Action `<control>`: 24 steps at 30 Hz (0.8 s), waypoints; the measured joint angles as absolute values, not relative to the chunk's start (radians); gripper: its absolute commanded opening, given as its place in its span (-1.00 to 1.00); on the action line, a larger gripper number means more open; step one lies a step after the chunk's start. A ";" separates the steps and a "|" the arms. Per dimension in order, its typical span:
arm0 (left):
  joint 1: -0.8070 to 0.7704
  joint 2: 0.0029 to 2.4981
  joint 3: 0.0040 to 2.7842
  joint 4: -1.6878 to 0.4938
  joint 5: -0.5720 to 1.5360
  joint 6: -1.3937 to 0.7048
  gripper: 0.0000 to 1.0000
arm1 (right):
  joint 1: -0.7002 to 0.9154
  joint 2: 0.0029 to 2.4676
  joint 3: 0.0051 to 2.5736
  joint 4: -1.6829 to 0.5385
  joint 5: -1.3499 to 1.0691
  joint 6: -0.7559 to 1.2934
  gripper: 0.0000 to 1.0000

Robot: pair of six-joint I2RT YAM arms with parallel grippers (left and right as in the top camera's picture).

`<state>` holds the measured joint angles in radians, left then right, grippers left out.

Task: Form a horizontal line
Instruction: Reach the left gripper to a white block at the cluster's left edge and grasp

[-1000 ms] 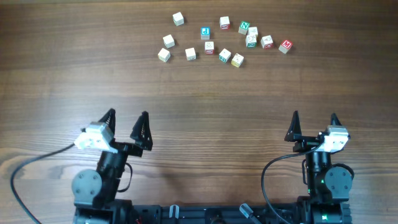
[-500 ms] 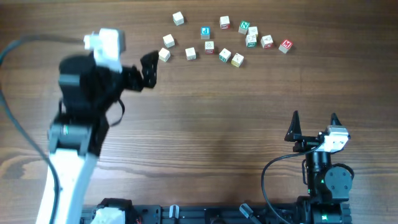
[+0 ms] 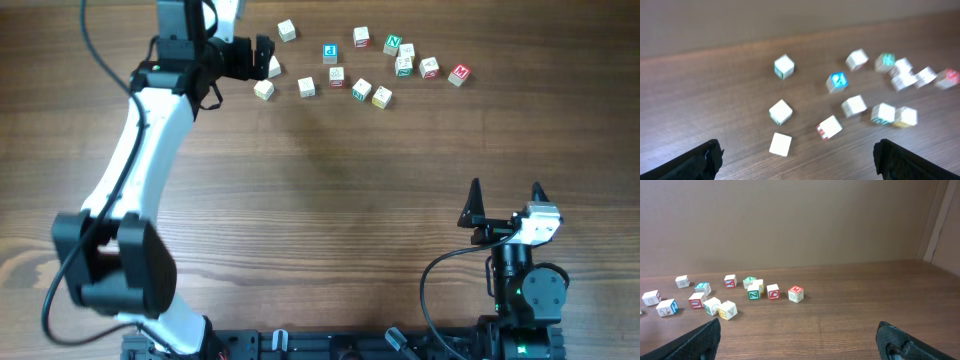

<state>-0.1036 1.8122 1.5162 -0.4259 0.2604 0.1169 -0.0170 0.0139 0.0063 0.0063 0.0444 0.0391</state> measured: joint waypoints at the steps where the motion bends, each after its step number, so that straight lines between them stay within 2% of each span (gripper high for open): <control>1: -0.104 1.837 1.516 -0.427 0.261 0.121 1.00 | -0.017 0.014 0.006 0.006 0.044 0.039 1.00; 24: -0.104 2.119 1.522 -0.308 0.260 0.138 1.00 | -0.017 0.014 0.006 0.006 0.044 0.039 0.99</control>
<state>-0.1036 2.1193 1.5215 -0.3077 0.2600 0.1379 -0.0170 0.0139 0.0063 0.0063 0.0444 0.0391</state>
